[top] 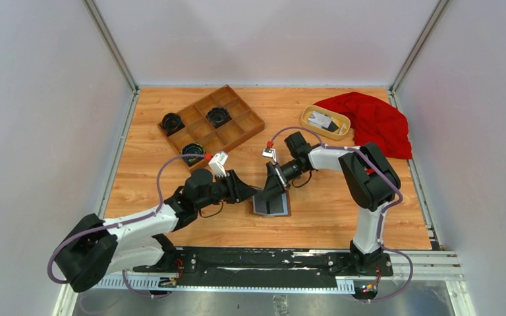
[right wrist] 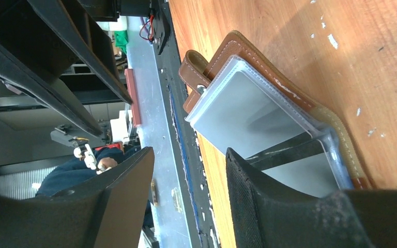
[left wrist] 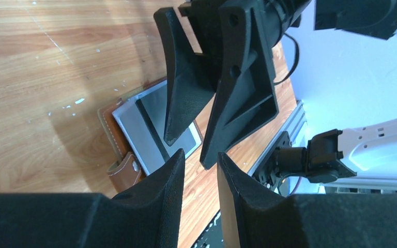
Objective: Put the credit cards into the card holder
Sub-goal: Open the card holder at the center of the board.
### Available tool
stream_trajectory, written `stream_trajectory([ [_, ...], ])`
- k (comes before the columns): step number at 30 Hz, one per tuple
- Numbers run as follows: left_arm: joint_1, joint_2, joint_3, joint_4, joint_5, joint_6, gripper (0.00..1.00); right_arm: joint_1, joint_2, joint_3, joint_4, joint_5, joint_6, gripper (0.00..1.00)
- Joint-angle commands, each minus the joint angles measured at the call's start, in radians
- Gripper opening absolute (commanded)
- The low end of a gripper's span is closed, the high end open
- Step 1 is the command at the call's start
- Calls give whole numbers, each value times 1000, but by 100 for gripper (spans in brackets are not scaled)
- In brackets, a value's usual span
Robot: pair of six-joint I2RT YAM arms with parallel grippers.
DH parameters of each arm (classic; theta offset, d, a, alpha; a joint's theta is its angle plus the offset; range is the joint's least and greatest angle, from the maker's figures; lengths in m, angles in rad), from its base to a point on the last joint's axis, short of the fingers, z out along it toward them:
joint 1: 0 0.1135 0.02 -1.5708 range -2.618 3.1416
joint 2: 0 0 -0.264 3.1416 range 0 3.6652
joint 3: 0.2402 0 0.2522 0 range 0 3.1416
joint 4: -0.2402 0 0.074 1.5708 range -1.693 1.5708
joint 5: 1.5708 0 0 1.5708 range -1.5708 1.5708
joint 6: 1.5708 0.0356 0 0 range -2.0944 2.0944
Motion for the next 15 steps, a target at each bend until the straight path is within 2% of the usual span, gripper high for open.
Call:
stream_trajectory([
  [1,-32,72,55,-15,6,30,33,-24,-73,41,-173,83,-171,57],
  [6,-62,170,110,-15,12,59,33,-54,-140,5,-262,252,-261,58],
  [11,-92,298,178,-15,28,96,32,-114,-147,-30,-260,296,-243,60],
  [15,-95,369,173,-15,8,115,29,-133,-116,-34,-257,288,-223,60],
])
